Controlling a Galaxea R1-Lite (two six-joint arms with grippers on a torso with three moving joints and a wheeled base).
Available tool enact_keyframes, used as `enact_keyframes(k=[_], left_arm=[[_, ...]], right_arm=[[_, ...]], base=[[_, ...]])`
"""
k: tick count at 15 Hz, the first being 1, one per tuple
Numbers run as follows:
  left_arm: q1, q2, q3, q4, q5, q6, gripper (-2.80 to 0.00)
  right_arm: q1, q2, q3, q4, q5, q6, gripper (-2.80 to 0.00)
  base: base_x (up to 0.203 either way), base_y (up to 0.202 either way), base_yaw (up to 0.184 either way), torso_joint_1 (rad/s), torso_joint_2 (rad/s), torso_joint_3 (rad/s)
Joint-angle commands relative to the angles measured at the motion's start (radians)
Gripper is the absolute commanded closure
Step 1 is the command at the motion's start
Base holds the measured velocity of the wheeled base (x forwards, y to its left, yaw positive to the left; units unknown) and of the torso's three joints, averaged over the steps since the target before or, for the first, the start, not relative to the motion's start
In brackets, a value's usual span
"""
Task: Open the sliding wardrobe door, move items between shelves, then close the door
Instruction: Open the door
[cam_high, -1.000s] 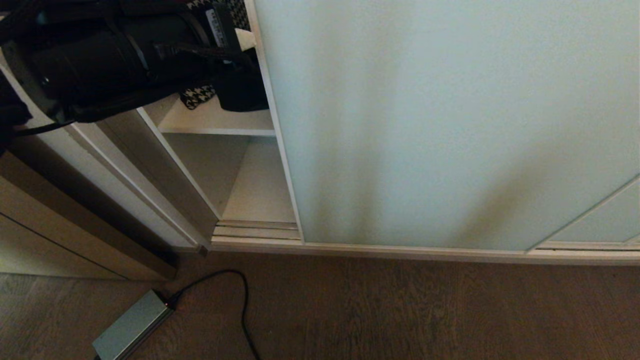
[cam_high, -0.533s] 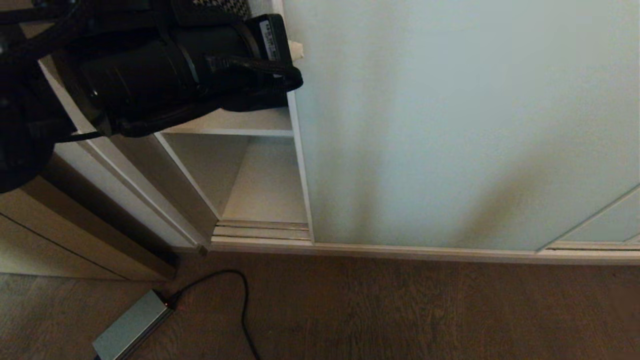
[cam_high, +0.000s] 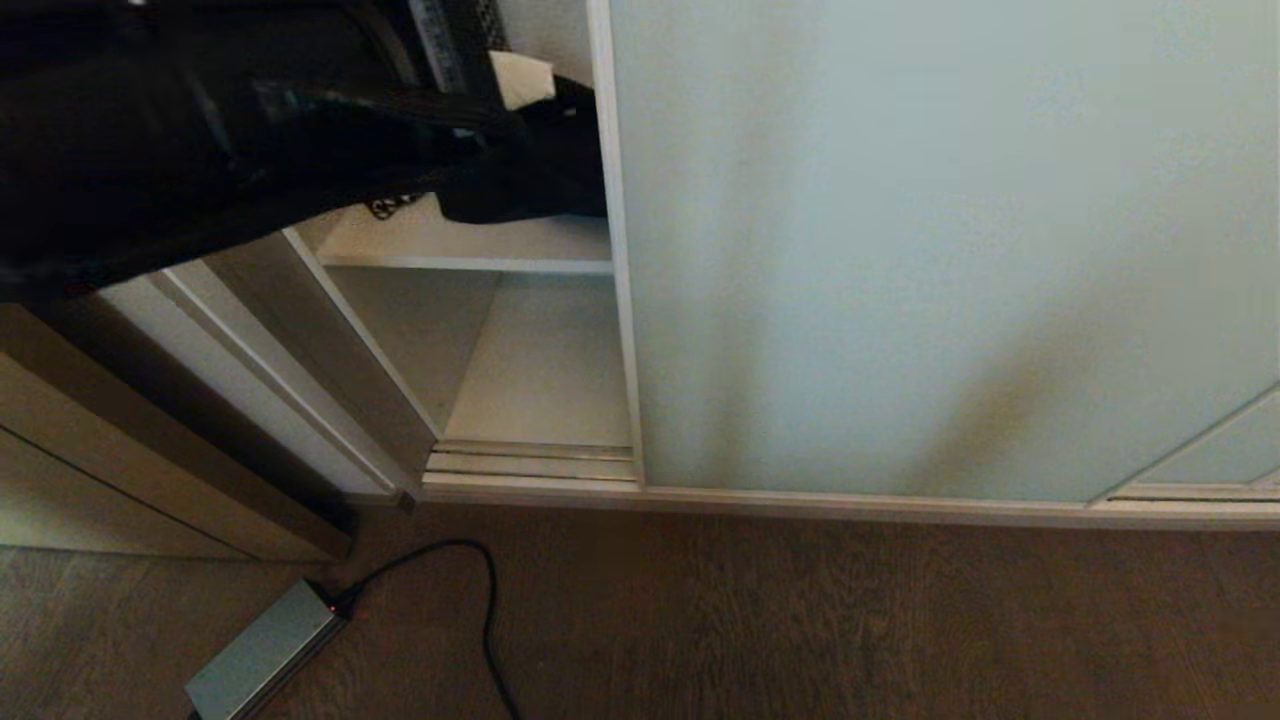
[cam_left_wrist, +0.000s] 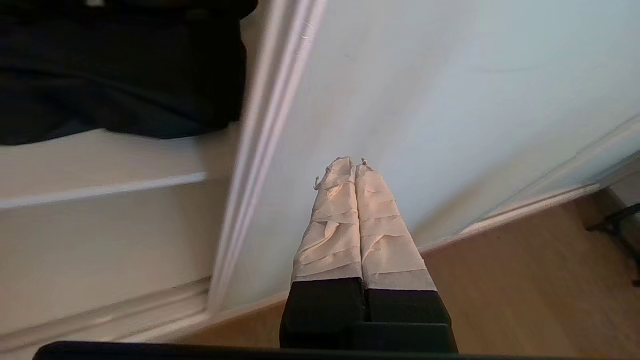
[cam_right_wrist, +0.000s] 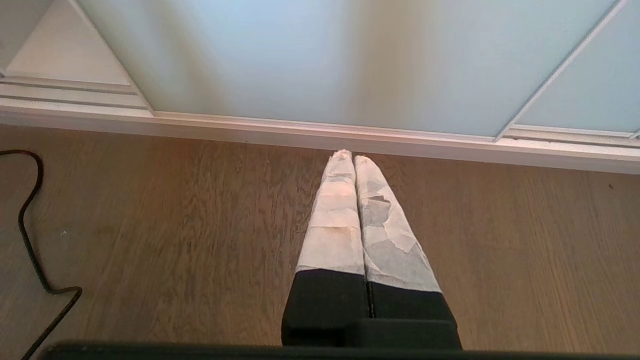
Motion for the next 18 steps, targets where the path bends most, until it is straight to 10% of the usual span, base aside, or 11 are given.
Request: enact_keyframes(k=[1,18], left_arm=[[0.002,-0.177,0.043,0.072,0.018,0.0,0.0],[0.099,0.408,-0.52,-0.028,0.106,0.065,0.0]], right_arm=[[0.0,0.0,0.001,0.0,0.0,0.0,0.0],[0.0,0.0,0.0,0.0,0.0,0.0,0.0]], base=[[0.0,0.0,0.0,0.0,0.0,0.0],[0.0,0.0,0.0,0.0,0.0,0.0]])
